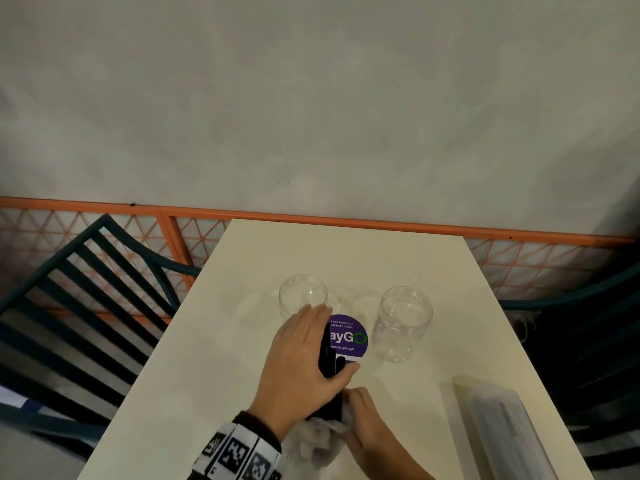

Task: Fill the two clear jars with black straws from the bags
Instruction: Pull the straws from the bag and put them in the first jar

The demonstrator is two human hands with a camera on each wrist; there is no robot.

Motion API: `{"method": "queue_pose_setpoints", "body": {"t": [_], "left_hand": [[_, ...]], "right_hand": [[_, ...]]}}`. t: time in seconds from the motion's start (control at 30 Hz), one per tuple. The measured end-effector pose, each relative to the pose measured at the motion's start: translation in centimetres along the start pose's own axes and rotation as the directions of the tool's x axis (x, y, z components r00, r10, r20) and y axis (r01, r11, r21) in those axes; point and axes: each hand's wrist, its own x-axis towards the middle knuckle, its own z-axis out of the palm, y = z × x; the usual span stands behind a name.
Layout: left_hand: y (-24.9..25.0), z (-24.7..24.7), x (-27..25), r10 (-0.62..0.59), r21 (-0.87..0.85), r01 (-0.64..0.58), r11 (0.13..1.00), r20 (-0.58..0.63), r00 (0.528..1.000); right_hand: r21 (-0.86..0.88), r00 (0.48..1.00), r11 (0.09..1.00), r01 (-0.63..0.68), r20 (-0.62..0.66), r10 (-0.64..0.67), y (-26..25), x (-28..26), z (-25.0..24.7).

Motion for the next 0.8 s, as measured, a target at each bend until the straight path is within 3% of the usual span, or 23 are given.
{"method": "queue_pose_setpoints", "body": {"t": [0.03,0.07,0.17,0.27,0.5,0.67,0.8], "left_hand": [[0.1,0.3,-0.4,0.017,0.034,-0.016,0.999,-0.010,1.000],[0.2,0.6,-0.9,0.030,0.063,-0.029,0.998,-0.008,1.000],[0.5,1.2,-2.0,0.080,0.125,-0.082,0.989,0.019,0.997],[1.5,1.4,-2.5,0.142,0.226,-0.153,0.962,0.062,0.988],[1.9,0.8,-3.2,0.214,0.227,-0.235,0.945,0.115,0.970],[0.6,0.0,-3.9,0.247,0.129,-0.251,0.959,0.046,0.968],[-0.8,-0.8,-4.6,0.082,0.070,-0.082,0.994,-0.009,0.997]], "right_hand": [[-0.117,0.999,0.993,0.020,-0.040,-0.024,0.4,0.2,0.0],[-0.128,1.000,0.992,0.004,-0.016,-0.006,0.6,0.1,-0.4],[-0.061,0.992,0.990,-0.125,0.001,0.125,0.9,0.0,-0.4],[-0.061,0.988,0.986,-0.154,0.000,0.155,1.6,0.0,-0.5],[0.027,0.950,0.964,-0.265,0.180,0.256,2.6,-0.9,-2.4],[-0.053,0.995,0.996,-0.072,0.066,0.075,1.6,-0.4,-1.2],[-0.079,0.999,0.997,-0.002,-0.054,-0.002,2.3,0.2,0.0]]}}
